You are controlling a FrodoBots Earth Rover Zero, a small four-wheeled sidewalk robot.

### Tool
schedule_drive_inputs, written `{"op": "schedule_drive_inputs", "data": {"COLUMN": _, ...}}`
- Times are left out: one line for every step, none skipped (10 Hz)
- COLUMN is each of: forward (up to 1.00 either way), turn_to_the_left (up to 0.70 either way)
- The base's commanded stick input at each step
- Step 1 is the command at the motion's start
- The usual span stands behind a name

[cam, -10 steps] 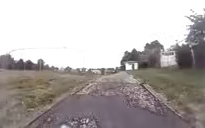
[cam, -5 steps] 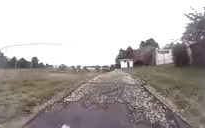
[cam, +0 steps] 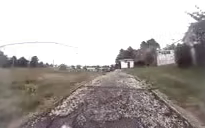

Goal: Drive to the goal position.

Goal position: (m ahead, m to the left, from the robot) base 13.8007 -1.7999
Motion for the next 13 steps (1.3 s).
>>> {"op": "schedule_drive_inputs", "data": {"forward": 1.0, "turn_to_the_left": -0.16}}
{"op": "schedule_drive_inputs", "data": {"forward": 1.0, "turn_to_the_left": -0.06}}
{"op": "schedule_drive_inputs", "data": {"forward": 1.0, "turn_to_the_left": 0.0}}
{"op": "schedule_drive_inputs", "data": {"forward": 1.0, "turn_to_the_left": 0.0}}
{"op": "schedule_drive_inputs", "data": {"forward": 1.0, "turn_to_the_left": 0.0}}
{"op": "schedule_drive_inputs", "data": {"forward": 1.0, "turn_to_the_left": 0.0}}
{"op": "schedule_drive_inputs", "data": {"forward": 1.0, "turn_to_the_left": 0.0}}
{"op": "schedule_drive_inputs", "data": {"forward": 1.0, "turn_to_the_left": 0.0}}
{"op": "schedule_drive_inputs", "data": {"forward": 1.0, "turn_to_the_left": 0.0}}
{"op": "schedule_drive_inputs", "data": {"forward": 1.0, "turn_to_the_left": 0.0}}
{"op": "schedule_drive_inputs", "data": {"forward": 1.0, "turn_to_the_left": 0.0}}
{"op": "schedule_drive_inputs", "data": {"forward": 1.0, "turn_to_the_left": 0.0}}
{"op": "schedule_drive_inputs", "data": {"forward": 1.0, "turn_to_the_left": 0.0}}
